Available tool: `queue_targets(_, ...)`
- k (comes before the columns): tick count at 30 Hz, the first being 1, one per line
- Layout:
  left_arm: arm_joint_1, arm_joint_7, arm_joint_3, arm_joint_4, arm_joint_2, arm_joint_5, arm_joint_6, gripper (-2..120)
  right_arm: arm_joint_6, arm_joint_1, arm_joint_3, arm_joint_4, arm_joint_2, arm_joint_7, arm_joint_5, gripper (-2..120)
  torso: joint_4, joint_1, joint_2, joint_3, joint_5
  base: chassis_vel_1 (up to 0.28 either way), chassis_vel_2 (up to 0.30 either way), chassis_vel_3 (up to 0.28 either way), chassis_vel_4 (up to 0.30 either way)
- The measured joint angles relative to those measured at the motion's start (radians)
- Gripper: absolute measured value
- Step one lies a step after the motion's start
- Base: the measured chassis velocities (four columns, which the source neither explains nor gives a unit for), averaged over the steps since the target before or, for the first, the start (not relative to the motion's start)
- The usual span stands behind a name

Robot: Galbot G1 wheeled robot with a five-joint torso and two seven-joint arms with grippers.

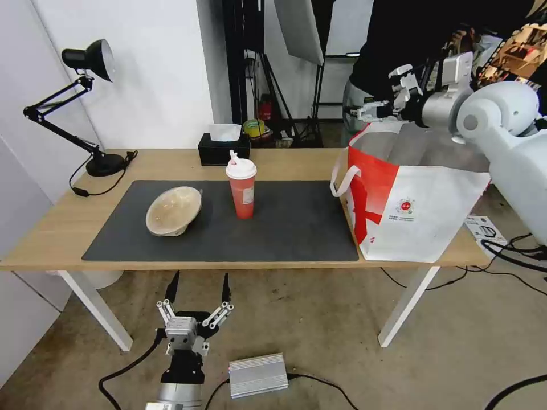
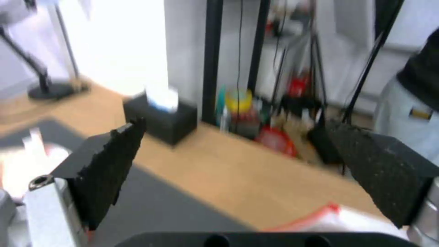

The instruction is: Pick up the trash from the table and place it into the takeout bag.

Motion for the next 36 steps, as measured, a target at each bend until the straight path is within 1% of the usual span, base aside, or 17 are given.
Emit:
queue_targets(4, -0.005, 0.000, -0.012, -0.010, 0.008, -0.013, 0.008, 100, 0.088, -0.058, 0.021, 0.091, 0.000, 0.087, 0.012, 100, -0.0001, 0.000, 0.000, 0.000, 0.0002, 0.000, 0.000, 0.000, 0.000)
queue_targets(6, -0.010, 0.000, -0.027, -0.020, 0.015, -0.029, 0.016, 100, 0.198, -0.118, 0.028, 0.190, -0.002, 0.178, 0.011, 100, 0.0000, 0.000, 0.000, 0.000, 0.0000, 0.000, 0.000, 0.000, 0.000)
queue_targets(7, -0.010, 0.000, -0.027, -0.020, 0.015, -0.029, 0.016, 100, 0.198, -0.118, 0.028, 0.190, -0.002, 0.178, 0.011, 100, 0.0000, 0.000, 0.000, 0.000, 0.0000, 0.000, 0.000, 0.000, 0.000)
queue_targets(9, -0.011, 0.000, -0.039, -0.029, 0.018, -0.037, 0.018, 100, 0.270, -0.182, 0.038, 0.289, -0.004, 0.265, 0.005, 100, 0.0003, 0.000, 0.000, 0.000, -0.0004, 0.000, 0.000, 0.000, 0.000)
queue_targets(11, -0.010, 0.000, -0.044, -0.034, 0.018, -0.039, 0.019, 100, 0.308, -0.227, 0.043, 0.338, -0.005, 0.309, -0.012, 100, 0.0003, 0.000, 0.000, 0.000, -0.0003, 0.000, 0.000, 0.000, 0.000)
queue_targets(13, -0.009, 0.000, -0.052, -0.041, 0.016, -0.042, 0.019, 100, 0.388, -0.331, 0.063, 0.423, -0.008, 0.369, -0.085, 100, 0.0001, 0.000, 0.000, 0.000, 0.0000, 0.000, 0.000, 0.000, 0.000)
queue_targets(14, -0.009, 0.000, -0.052, -0.041, 0.016, -0.042, 0.019, 100, 0.388, -0.331, 0.063, 0.423, -0.008, 0.369, -0.085, 100, 0.0001, 0.000, 0.000, 0.000, 0.0000, 0.000, 0.000, 0.000, 0.000)
queue_targets(18, -0.004, 0.000, -0.066, -0.054, 0.007, -0.044, 0.019, 100, 0.525, -0.565, 0.117, 0.564, -0.013, 0.414, -0.284, 100, 0.0000, 0.000, 0.000, 0.000, -0.0001, 0.000, 0.000, 0.000, 0.000)
queue_targets(19, -0.004, 0.000, -0.066, -0.054, 0.007, -0.044, 0.019, 100, 0.525, -0.565, 0.117, 0.564, -0.013, 0.414, -0.284, 100, 0.0000, 0.000, 0.000, 0.000, -0.0001, 0.000, 0.000, 0.000, 0.000)
queue_targets(23, -0.002, 0.000, -0.071, -0.059, 0.004, -0.045, 0.019, 100, 0.656, -0.814, 0.172, 0.643, -0.012, 0.453, -0.491, 100, 0.0000, 0.000, 0.000, 0.000, 0.0002, 0.000, 0.000, 0.000, 0.000)
queue_targets(24, -0.002, 0.000, -0.071, -0.059, 0.004, -0.045, 0.019, 100, 0.656, -0.814, 0.172, 0.643, -0.012, 0.453, -0.491, 100, 0.0000, 0.000, 0.000, 0.000, 0.0002, 0.000, 0.000, 0.000, 0.000)
queue_targets(27, 0.006, 0.001, -0.068, -0.060, -0.005, -0.040, 0.015, 100, 0.711, -1.020, 0.244, 0.703, -0.008, 0.495, -0.597, 100, 0.0000, 0.000, 0.000, 0.000, 0.0000, 0.000, 0.000, 0.000, 0.000)
queue_targets(28, 0.006, 0.001, -0.068, -0.060, -0.005, -0.040, 0.015, 100, 0.711, -1.020, 0.244, 0.703, -0.008, 0.495, -0.597, 100, 0.0000, 0.000, 0.000, 0.000, 0.0000, 0.000, 0.000, 0.000, 0.000)
queue_targets(30, 0.008, 0.001, -0.068, -0.060, -0.005, -0.038, 0.014, 100, 0.731, -1.171, 0.286, 0.732, 0.010, 0.500, -0.656, 100, -0.0002, 0.000, 0.000, 0.000, 0.0001, 0.000, 0.000, 0.000, 0.000)
queue_targets(32, 0.007, 0.002, -0.068, -0.061, -0.005, -0.038, 0.014, 100, 0.750, -1.307, 0.310, 0.753, 0.045, 0.501, -0.721, 100, -0.0002, 0.000, 0.000, 0.000, 0.0000, 0.000, 0.000, 0.000, 0.000)
queue_targets(33, 0.007, 0.002, -0.068, -0.061, -0.005, -0.038, 0.014, 100, 0.750, -1.307, 0.310, 0.753, 0.045, 0.501, -0.721, 100, -0.0002, 0.000, 0.000, 0.000, 0.0000, 0.000, 0.000, 0.000, 0.000)
queue_targets(36, 0.007, 0.003, -0.067, -0.062, -0.007, -0.037, 0.014, 100, 0.780, -1.466, 0.321, 0.758, 0.132, 0.506, -0.843, 100, 0.0001, 0.000, 0.000, 0.000, -0.0002, 0.000, 0.000, 0.000, 0.000)
